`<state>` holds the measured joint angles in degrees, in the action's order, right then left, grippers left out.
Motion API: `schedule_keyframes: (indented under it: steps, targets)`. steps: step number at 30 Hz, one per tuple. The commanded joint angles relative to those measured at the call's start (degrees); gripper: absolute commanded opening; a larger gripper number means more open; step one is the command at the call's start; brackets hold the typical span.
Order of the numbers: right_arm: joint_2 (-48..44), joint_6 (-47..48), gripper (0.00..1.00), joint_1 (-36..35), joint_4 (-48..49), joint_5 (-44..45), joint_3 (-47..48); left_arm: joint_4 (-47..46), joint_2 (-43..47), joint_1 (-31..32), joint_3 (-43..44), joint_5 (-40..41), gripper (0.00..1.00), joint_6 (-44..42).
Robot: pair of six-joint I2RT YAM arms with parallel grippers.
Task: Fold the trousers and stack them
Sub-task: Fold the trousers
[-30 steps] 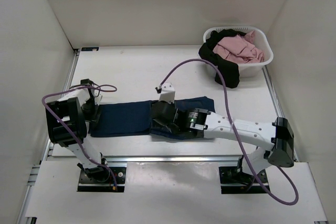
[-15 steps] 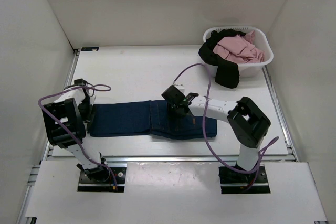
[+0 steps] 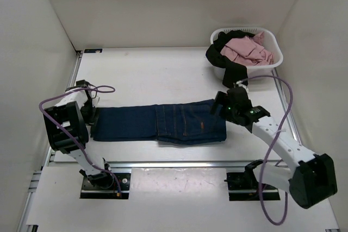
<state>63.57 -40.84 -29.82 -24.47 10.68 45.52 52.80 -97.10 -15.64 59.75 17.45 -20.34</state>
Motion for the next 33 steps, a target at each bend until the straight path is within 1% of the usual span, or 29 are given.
schedule_keyframes:
  steps: [1, 2, 4, 8, 9, 11, 12, 13, 15, 16, 17, 18, 19, 20, 21, 22, 23, 24, 25, 26, 28, 29, 30, 31, 33]
  targets:
    - [2.2, 4.8, 0.99, 9.5, 1.8, -13.8, -6.7, 0.7, 0.2, 0.1, 1.5, -1.4, 0.71, 0.5]
    - [3.7, 4.8, 0.99, 10.9, 3.3, -16.0, -8.4, 0.7, 0.2, 0.1, 1.5, -1.4, 0.71, 0.5]
    - [5.0, 5.4, 0.99, 11.8, 4.4, -18.3, -8.4, 0.7, 0.2, 0.1, 1.5, -1.4, 0.71, 0.5]
    - [8.1, 5.4, 0.99, 12.5, 6.4, -17.8, -9.5, 0.7, -0.4, 0.1, 1.5, -0.8, 0.71, 0.5]
    - [8.9, 5.4, 0.99, 13.2, 8.4, -18.8, -11.2, 0.7, -0.4, 0.1, 2.0, -0.8, 0.71, 0.5]
    - [11.7, 3.7, 0.93, 13.9, 11.4, -21.9, -13.6, 0.7, -0.4, 0.1, 2.0, -0.8, 0.71, 0.5]
    - [12.7, 3.1, 0.87, 13.9, 14.5, -23.5, -14.7, 0.7, -0.4, 0.1, 2.0, -0.8, 0.71, 0.5]
    - [14.5, 2.4, 0.7, 14.4, 15.4, -24.6, -15.7, 0.7, -0.4, 0.1, 2.0, -0.8, 0.71, 0.5]
    - [15.0, 1.2, 0.47, 15.1, 16.6, -26.1, -17.8, 0.7, 0.2, 0.1, 1.5, -0.8, 0.71, 0.5]
    - [15.0, 0.3, 0.24, 16.2, 16.6, -26.1, -18.5, 0.7, 0.2, 0.1, 1.5, -0.8, 0.71, 0.5]
    - [14.4, 0.3, 0.13, 17.0, 16.6, -26.1, -19.1, 0.7, 0.2, 0.1, 1.5, -0.8, 0.71, 0.5]
    - [13.5, -0.2, 0.04, 19.3, 15.4, -26.1, -19.1, 0.7, 0.9, 0.1, 1.5, -1.5, 0.71, 0.5]
    - [10.7, 0.3, 0.0, 20.7, 12.1, -25.3, -19.1, 1.4, 0.9, 0.1, 2.3, -1.5, 0.71, 0.5]
    - [9.0, 1.1, 0.0, 22.1, 9.7, -24.7, -19.1, 2.1, 1.4, 0.1, 3.2, -2.0, 0.71, 0.5]
    - [6.9, 3.5, 0.0, 25.2, 7.0, -23.9, -17.7, 2.7, 1.4, 0.1, 3.7, -2.0, 0.71, 0.5]
    - [2.7, 5.1, 0.0, 26.8, 3.6, -22.5, -14.1, 3.2, 1.9, 0.1, 4.8, -2.8, 0.72, 0.5]
    - [1.0, 6.7, 0.0, 28.4, -4.4, -20.5, -11.5, 4.1, 1.9, 0.1, 5.3, -3.5, 0.72, 0.5]
    - [-0.5, 11.0, 0.0, 31.0, -8.4, -16.7, -8.5, 4.1, 1.9, 0.6, 5.8, -3.5, 0.72, 0.5]
    - [-2.5, 13.4, 0.0, 32.1, -12.3, -14.8, -5.0, 4.9, 2.6, 1.1, 6.6, -4.0, 0.73, 0.0]
    - [-3.0, 15.4, 0.0, 32.9, -19.2, -13.1, 2.3, 4.9, 2.6, 1.1, 6.6, -4.0, 0.73, -0.1]
    - [-3.0, 19.9, 0.0, 32.9, -25.4, -9.3, 9.9, 5.4, 3.3, 1.8, 7.2, -4.0, 0.73, -0.1]
    - [-2.4, 20.8, 0.0, 32.9, -30.9, -6.3, 13.5, 6.1, 3.3, 2.4, 7.8, -4.0, 0.73, -0.1]
    - [-1.9, 20.8, 0.0, 32.9, -33.7, -4.9, 20.5, 6.1, 3.3, 2.5, 8.4, -4.0, 0.73, -0.6]
    - [-1.3, 20.8, 0.0, 32.9, -36.2, -3.7, 23.9, 6.1, 3.3, 2.5, 8.4, -4.0, 0.73, -0.6]
    - [-0.6, 19.7, 0.0, 30.7, -41.2, -1.8, 29.8, 6.6, 3.8, 2.5, 8.9, -4.0, 0.73, -0.6]
